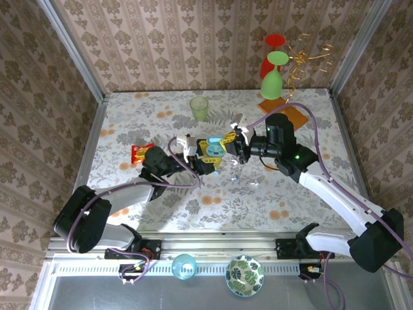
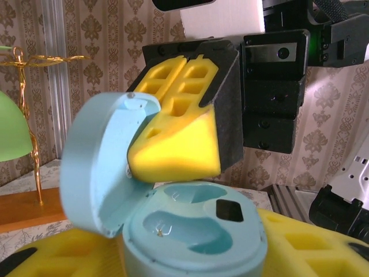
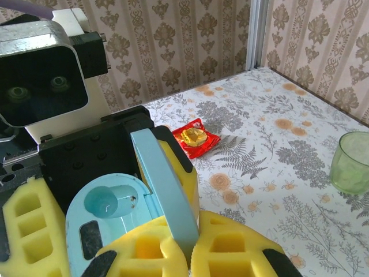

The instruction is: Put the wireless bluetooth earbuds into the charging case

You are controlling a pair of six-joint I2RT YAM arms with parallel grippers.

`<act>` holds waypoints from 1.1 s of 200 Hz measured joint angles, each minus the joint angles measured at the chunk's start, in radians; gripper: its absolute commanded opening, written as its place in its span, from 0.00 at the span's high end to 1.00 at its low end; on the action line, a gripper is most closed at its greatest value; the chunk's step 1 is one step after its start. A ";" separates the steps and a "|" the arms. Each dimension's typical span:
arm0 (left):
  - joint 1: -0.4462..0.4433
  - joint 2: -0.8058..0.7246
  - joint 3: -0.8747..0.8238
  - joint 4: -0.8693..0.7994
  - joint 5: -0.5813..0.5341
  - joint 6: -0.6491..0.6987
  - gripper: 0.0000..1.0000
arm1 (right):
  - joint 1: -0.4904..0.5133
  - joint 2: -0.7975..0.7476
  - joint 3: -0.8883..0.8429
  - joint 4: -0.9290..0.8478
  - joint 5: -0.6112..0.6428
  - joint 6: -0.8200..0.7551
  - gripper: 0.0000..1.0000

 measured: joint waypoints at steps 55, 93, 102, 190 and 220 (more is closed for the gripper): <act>-0.006 0.000 0.004 -0.007 0.008 0.003 0.66 | 0.000 0.006 0.000 0.000 -0.005 -0.003 1.00; -0.006 0.001 0.004 -0.007 0.010 0.004 0.75 | 0.000 0.006 0.000 0.000 -0.004 -0.003 0.97; -0.006 0.001 0.004 -0.007 0.010 0.004 0.77 | 0.000 0.006 0.000 0.000 -0.004 -0.003 0.95; 0.003 0.004 0.000 0.003 -0.010 0.027 0.79 | 0.002 -0.043 -0.008 0.006 -0.003 0.048 0.36; 0.031 0.018 -0.021 0.021 -0.024 0.027 0.79 | 0.002 -0.115 -0.056 0.028 0.002 0.089 0.21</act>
